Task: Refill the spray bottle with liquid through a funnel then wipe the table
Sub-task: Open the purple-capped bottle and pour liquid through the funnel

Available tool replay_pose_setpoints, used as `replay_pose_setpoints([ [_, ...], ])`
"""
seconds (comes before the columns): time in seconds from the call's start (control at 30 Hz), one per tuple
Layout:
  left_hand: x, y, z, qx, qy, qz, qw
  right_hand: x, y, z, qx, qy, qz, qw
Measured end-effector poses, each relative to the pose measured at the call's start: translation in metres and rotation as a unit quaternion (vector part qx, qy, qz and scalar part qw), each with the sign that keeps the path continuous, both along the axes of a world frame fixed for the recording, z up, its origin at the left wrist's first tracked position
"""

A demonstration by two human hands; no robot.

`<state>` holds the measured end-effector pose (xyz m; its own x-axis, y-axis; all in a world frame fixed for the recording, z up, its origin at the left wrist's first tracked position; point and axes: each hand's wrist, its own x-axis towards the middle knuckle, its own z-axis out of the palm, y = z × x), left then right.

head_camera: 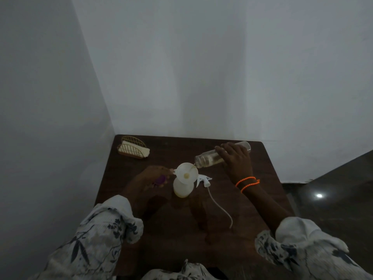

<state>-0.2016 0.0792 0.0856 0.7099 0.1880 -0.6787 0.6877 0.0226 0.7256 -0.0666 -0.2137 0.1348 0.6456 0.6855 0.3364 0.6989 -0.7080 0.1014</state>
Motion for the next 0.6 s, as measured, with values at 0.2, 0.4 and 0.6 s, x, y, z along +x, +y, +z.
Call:
replay_pose_setpoints([
  [0.2,0.001,-0.002,-0.002,0.011,0.007,-0.007,1.000,-0.001,-0.002,-0.006,-0.007,0.021,-0.012,1.000],
  [0.4,-0.001,0.000,0.001,-0.002,-0.002,0.002,1.000,-0.012,0.002,-0.016,-0.003,0.067,-0.027,0.997],
  [0.6,0.001,-0.001,0.002,0.000,-0.002,0.012,1.000,-0.034,0.011,-0.028,0.039,0.151,-0.060,0.986],
])
